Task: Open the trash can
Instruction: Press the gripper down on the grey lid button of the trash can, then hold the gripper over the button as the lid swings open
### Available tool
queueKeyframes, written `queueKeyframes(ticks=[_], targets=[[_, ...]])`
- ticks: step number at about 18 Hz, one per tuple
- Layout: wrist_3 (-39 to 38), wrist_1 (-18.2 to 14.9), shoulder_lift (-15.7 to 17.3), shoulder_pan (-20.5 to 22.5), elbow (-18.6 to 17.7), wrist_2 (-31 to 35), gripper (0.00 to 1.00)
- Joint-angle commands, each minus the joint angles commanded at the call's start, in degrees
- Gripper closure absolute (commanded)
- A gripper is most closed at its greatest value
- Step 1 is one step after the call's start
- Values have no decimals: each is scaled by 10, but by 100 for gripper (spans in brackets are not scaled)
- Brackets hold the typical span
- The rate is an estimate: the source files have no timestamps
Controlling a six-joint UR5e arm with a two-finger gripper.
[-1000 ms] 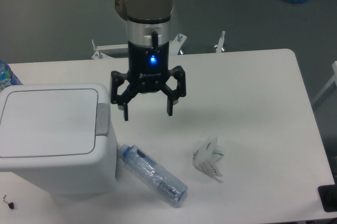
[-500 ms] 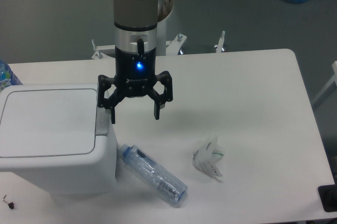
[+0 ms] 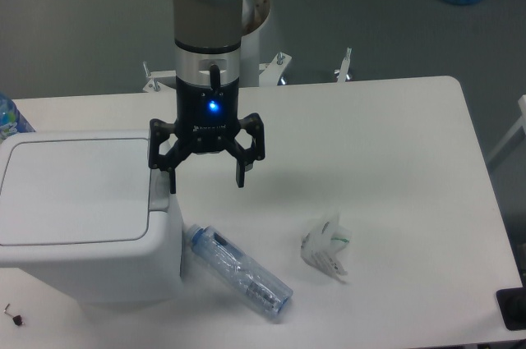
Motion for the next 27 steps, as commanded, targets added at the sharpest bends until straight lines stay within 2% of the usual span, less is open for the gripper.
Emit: queueKeyframes(ticks=[21, 23, 27], targets=[[-1, 0, -4, -1, -4, 0, 0], [1, 0, -2, -1, 0, 0, 0], [7, -1, -4, 3, 32, 4, 0]])
